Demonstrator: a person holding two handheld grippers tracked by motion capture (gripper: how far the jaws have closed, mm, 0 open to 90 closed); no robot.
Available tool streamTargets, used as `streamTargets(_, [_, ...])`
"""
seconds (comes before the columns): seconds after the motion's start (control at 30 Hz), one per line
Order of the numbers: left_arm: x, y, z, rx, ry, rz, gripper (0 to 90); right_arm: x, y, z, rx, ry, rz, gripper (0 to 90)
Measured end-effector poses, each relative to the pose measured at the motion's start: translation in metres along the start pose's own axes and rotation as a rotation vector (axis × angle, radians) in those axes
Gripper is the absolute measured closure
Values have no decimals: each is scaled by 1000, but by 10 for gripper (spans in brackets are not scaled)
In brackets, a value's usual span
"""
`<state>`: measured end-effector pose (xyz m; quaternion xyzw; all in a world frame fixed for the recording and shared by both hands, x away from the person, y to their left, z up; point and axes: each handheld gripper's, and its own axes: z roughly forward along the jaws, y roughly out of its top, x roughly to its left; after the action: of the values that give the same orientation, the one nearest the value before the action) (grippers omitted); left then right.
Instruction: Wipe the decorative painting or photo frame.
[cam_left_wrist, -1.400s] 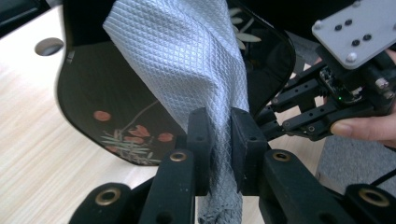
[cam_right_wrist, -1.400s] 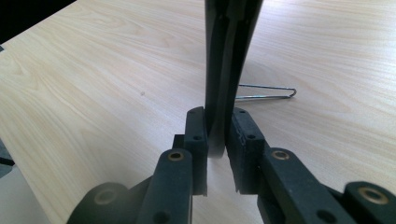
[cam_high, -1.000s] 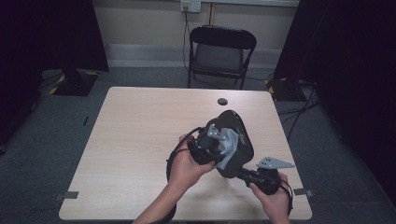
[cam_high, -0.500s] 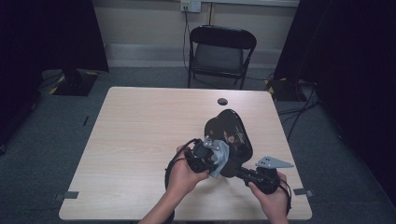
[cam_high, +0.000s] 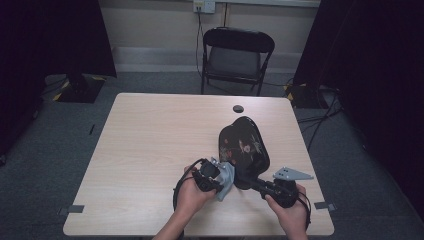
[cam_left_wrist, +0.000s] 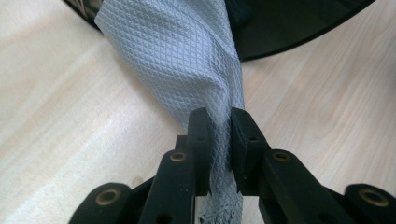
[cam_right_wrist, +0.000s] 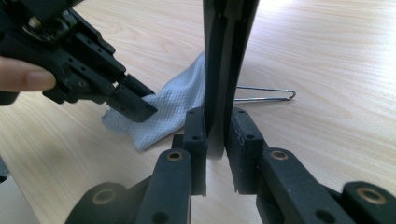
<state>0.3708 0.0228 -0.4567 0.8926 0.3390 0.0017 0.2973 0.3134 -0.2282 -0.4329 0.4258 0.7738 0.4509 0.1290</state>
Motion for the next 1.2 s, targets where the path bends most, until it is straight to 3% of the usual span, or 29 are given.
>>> streamTargets(0.17, [2, -6, 5, -2, -10, -8, 796, 1, 0, -3, -10, 8, 0, 764])
streamTargets(0.3, [-1, -3, -2, -3, -18, -5, 796, 0, 0, -8, -20, 10, 8, 737])
streamTargets(0.57, [-11, 20, -49, -103, -14, 33, 795, -1, -1, -7, -6, 12, 7, 794])
streamTargets(0.77, [-26, 51, -91, -191, 2, 98, 795, 0, -1, -7, 0, 10, 15, 795])
streamTargets(0.9, [-40, 67, -107, -230, -3, 144, 795, 0, -1, -6, -1, 6, 12, 796])
streamTargets(1.03, [-49, 76, -114, -247, -13, 167, 795, 1, 0, -5, -3, 4, 10, 796])
streamTargets(1.2, [-52, 76, -107, -230, -17, 181, 795, 1, 0, -4, -2, 8, 6, 796])
